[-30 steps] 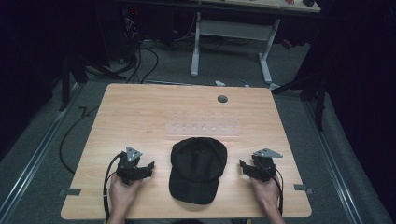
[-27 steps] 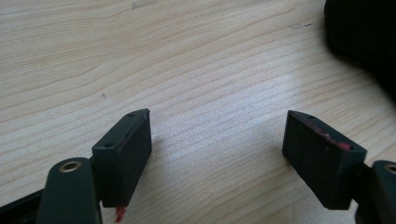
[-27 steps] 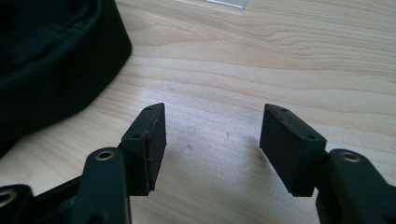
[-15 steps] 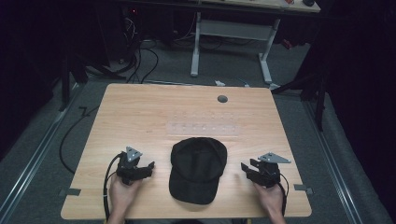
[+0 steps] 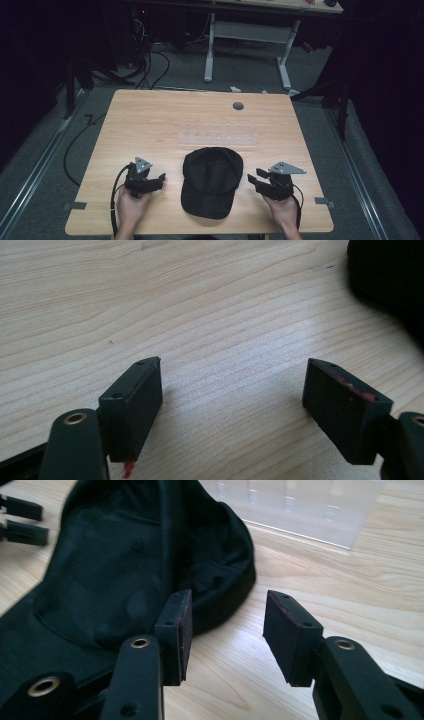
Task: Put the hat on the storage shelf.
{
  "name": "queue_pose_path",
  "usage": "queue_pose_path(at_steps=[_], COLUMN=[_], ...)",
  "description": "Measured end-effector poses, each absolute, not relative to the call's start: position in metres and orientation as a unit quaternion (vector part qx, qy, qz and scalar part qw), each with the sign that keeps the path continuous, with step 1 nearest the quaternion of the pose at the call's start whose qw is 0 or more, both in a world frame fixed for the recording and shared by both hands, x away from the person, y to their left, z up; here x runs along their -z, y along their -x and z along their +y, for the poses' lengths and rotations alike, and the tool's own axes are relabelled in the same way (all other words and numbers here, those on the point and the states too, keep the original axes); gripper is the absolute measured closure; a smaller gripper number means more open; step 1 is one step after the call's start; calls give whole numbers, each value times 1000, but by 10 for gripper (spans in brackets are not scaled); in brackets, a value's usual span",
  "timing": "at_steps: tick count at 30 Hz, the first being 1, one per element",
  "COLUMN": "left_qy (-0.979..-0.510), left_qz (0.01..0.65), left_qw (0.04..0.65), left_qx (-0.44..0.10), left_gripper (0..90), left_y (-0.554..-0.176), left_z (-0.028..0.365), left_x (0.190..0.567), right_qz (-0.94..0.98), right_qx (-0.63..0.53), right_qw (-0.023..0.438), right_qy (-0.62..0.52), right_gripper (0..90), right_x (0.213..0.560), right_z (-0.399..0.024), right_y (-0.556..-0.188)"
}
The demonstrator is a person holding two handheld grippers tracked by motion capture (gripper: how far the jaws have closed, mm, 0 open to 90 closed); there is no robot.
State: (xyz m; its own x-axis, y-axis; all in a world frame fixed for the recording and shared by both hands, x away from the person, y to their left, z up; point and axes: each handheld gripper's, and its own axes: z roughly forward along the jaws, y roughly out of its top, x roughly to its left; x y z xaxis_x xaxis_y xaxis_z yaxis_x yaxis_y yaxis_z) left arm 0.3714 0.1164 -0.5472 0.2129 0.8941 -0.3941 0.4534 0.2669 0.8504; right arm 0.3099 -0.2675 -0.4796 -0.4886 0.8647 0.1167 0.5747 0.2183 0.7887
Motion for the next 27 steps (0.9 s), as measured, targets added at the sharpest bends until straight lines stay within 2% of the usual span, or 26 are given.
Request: queue_pose_path(at_steps=[10,27], left_qy=[-569,-569], left_qz=[592,592], left_qw=[532,532], left_qx=[-207,-207], left_gripper=[242,242], left_y=[-371,-371], left_z=[116,116], left_x=[547,547], right_qz=[770,785], right_qx=[-413,-384], right_qw=[162,150], right_qy=[-459,-462], right_gripper=[554,571], right_x=[472,480], right_z=[-247,-222], right_y=[-321,-341])
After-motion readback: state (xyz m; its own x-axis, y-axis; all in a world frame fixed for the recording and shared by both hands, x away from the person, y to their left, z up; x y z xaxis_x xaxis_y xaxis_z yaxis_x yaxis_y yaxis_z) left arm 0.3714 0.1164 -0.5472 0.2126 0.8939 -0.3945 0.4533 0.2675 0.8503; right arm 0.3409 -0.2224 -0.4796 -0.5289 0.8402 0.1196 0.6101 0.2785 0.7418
